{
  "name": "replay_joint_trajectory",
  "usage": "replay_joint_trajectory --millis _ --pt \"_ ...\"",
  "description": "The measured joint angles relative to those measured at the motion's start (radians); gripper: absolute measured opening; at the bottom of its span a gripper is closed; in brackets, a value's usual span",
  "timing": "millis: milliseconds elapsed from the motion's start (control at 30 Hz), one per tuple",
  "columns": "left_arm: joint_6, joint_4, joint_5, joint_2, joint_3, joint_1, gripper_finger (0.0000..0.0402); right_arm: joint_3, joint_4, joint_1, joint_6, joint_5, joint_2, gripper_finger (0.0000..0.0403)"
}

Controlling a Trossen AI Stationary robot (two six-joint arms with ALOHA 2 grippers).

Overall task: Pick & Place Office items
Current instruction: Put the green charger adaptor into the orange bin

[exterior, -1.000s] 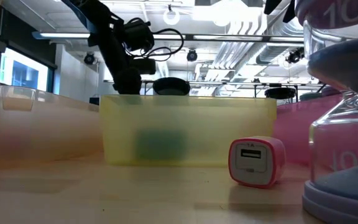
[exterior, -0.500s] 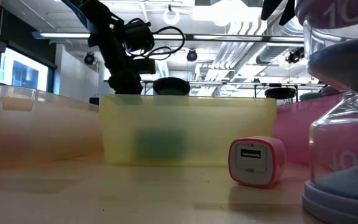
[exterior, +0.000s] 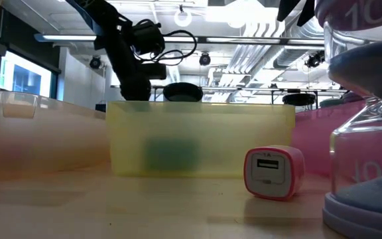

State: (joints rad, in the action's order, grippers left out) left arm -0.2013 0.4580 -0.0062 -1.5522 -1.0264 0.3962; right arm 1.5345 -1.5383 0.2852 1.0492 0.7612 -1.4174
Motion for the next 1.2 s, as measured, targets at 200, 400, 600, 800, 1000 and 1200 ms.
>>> replay_joint_trajectory --millis 200,400,600,800,1000,1200 --pt "0.017 -0.007 -0.098 -0.055 0.002 0.01 0.0327 0.0 0.001 0.0 0.0 0.0 0.0 0.0389" --pt "-0.019 -0.009 -0.013 -0.088 0.002 0.023 0.0327 0.0 0.003 0.0 0.0 -0.007 0.0 0.0389" --pt "0.021 0.012 0.01 -0.056 0.002 0.047 0.0327 0.0 0.002 0.0 0.0 -0.034 0.0 0.0389" --pt "0.029 0.043 0.124 -0.014 0.002 0.079 0.0327 0.0 -0.001 0.0 0.0 -0.034 0.0 0.0389" --pt "0.046 0.043 0.244 0.053 0.031 0.152 0.0327 0.0 -0.007 -0.005 0.0 -0.03 0.0 0.0389" --pt "0.079 0.034 0.244 0.168 0.128 0.231 0.0327 0.0 -0.022 -0.014 -0.001 -0.036 0.0 0.0389"
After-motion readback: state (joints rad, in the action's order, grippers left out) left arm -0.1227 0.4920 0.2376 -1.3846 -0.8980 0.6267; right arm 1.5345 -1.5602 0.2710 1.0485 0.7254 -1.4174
